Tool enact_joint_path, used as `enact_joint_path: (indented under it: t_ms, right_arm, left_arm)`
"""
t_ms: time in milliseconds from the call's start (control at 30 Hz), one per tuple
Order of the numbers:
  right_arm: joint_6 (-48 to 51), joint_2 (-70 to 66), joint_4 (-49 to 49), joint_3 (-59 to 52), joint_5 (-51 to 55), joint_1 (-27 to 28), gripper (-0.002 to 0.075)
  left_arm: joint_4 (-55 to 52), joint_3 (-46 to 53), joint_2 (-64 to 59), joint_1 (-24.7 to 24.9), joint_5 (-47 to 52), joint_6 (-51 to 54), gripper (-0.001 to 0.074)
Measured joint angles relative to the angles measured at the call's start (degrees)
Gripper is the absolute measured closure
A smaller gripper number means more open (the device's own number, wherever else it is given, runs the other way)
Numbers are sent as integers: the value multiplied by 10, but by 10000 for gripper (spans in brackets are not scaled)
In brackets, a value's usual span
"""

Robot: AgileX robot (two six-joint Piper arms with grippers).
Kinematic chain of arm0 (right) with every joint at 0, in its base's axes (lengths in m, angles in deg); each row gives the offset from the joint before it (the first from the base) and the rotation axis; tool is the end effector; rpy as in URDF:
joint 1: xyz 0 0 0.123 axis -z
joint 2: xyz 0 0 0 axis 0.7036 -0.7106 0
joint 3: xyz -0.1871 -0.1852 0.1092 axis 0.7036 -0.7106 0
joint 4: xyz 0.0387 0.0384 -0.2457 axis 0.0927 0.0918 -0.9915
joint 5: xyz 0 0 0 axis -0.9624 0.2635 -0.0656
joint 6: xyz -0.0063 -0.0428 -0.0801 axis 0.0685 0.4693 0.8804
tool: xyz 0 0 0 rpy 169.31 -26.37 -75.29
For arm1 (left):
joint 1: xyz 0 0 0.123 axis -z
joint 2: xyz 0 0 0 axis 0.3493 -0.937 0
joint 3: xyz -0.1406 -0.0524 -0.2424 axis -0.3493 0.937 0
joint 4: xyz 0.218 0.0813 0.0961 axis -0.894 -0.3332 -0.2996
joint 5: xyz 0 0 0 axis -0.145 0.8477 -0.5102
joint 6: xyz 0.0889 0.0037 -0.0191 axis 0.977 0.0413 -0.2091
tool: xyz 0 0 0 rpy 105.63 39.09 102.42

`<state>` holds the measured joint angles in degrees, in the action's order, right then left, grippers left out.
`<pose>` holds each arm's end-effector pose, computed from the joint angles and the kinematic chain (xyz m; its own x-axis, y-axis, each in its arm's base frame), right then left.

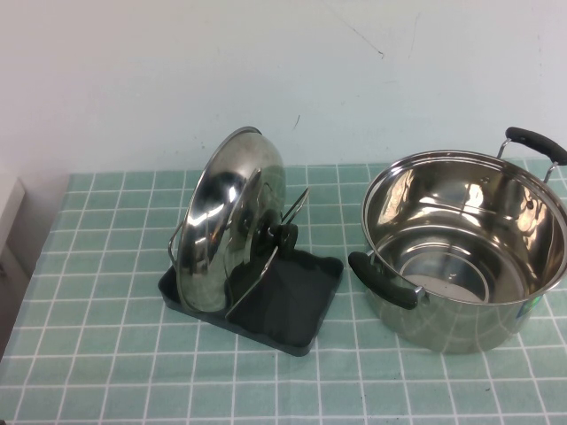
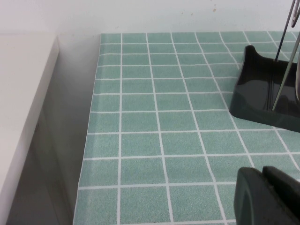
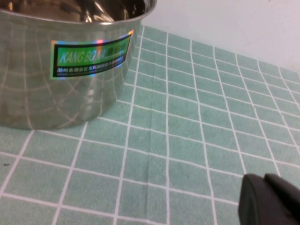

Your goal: Put pot lid on rack

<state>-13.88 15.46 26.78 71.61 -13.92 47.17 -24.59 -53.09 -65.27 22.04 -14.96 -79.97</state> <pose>0.0526 -0.0040 0.1747 -0.2822 -0.2931 -0.9135 -0.0244 0.9541 -0.2986 0.0528 -0.0055 0.1805 -0.2492 -0.0970 -0.9636 0.0458 0.9927 -0.1118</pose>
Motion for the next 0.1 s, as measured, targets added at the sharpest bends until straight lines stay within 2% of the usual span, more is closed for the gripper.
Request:
enact_joint_path:
  t_ms: [100]
  right_arm:
    - [0,0,0,0,0,0,727]
  left_arm:
    - [0,0,0,0,0,0,737]
